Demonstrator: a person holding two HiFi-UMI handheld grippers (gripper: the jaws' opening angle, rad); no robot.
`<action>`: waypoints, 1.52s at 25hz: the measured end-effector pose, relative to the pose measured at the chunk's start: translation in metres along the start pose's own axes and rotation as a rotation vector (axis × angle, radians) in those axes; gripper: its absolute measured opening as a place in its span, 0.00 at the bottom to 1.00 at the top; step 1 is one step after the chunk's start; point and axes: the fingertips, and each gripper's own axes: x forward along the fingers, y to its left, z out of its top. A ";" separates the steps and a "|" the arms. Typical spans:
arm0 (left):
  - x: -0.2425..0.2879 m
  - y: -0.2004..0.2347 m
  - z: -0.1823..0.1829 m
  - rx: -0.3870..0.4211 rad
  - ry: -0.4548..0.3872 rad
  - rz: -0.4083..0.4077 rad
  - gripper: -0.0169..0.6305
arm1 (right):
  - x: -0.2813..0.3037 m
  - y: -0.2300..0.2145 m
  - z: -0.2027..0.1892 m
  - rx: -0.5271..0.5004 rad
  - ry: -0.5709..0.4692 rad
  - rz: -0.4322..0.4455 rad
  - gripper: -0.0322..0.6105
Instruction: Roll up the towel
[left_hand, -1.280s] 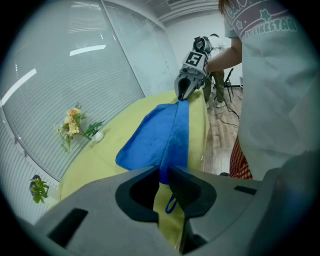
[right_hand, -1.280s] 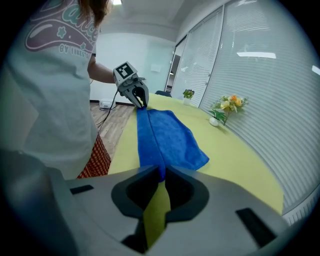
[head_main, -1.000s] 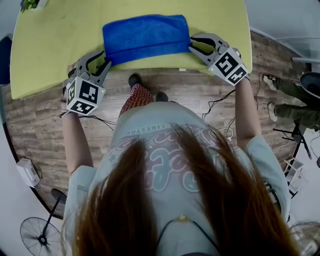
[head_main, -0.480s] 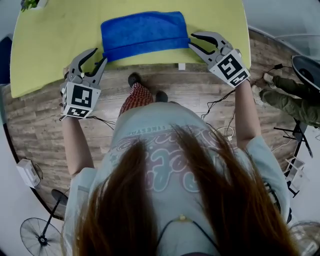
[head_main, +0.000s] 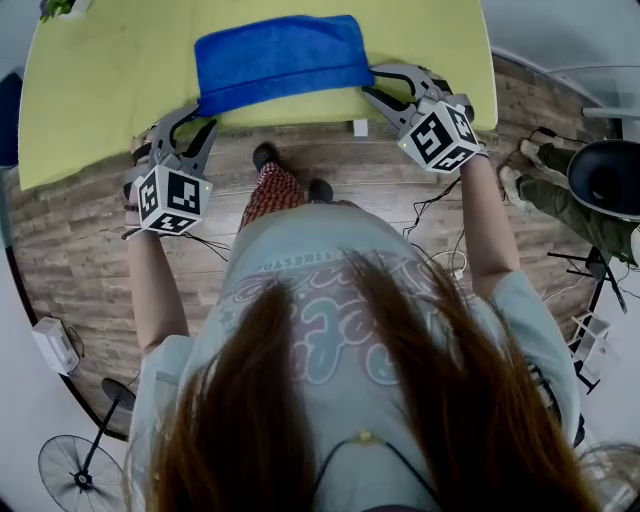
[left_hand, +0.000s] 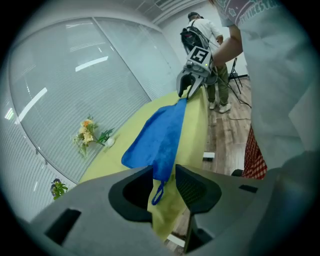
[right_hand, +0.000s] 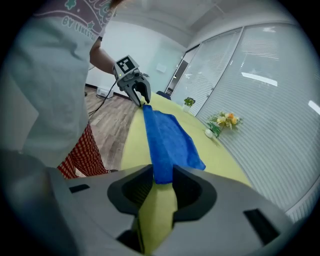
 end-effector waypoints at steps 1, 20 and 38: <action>0.001 0.001 -0.002 0.015 0.013 0.006 0.22 | 0.002 0.000 -0.002 -0.015 0.011 -0.002 0.23; 0.013 0.000 0.000 0.134 0.049 0.042 0.11 | 0.008 0.006 -0.008 -0.142 0.046 -0.046 0.11; -0.008 -0.020 0.004 -0.003 0.017 0.083 0.06 | -0.013 0.024 -0.005 -0.121 0.019 -0.116 0.09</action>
